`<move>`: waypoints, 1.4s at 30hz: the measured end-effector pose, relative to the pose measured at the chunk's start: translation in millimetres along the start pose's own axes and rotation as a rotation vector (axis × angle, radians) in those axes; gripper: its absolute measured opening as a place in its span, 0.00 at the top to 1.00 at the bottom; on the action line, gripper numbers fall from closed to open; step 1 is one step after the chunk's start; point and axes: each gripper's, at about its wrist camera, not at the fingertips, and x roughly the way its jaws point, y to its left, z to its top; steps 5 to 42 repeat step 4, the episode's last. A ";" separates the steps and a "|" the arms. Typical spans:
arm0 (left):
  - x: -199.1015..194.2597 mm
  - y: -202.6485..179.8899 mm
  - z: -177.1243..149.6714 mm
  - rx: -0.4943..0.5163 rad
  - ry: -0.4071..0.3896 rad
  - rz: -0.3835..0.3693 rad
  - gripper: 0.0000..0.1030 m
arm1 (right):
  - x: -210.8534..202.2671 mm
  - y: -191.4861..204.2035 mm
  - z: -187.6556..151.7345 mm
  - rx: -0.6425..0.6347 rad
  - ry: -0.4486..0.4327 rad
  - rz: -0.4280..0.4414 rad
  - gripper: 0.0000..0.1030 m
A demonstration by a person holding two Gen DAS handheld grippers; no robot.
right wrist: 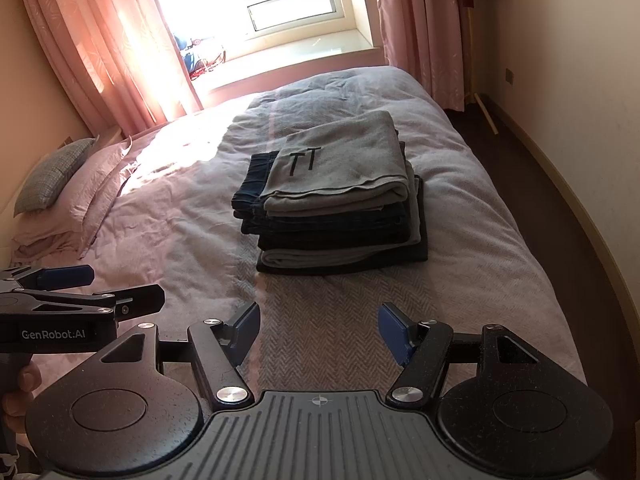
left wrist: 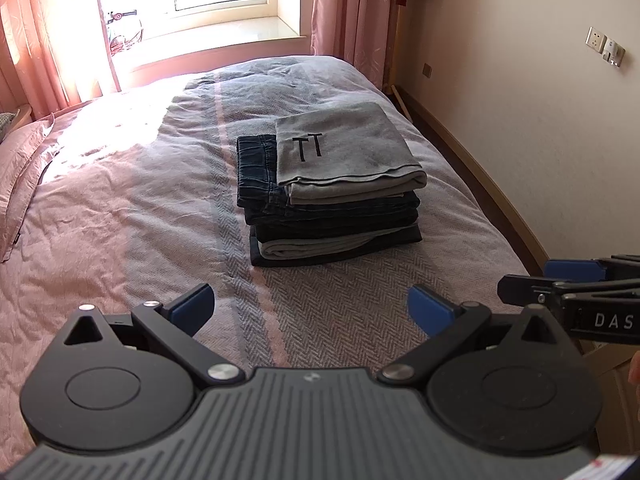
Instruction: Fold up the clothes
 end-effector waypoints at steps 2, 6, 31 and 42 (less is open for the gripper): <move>0.8 -2.2 0.2 0.004 0.000 0.002 0.01 | 0.1 -0.3 0.4 -0.001 0.000 0.000 0.39; 1.3 -3.7 0.9 0.005 0.003 0.003 0.01 | 0.2 -0.6 0.5 -0.001 0.000 0.000 0.39; 1.3 -3.7 0.9 0.005 0.003 0.003 0.01 | 0.2 -0.6 0.5 -0.001 0.000 0.000 0.39; 1.3 -3.7 0.9 0.005 0.003 0.003 0.01 | 0.2 -0.6 0.5 -0.001 0.000 0.000 0.39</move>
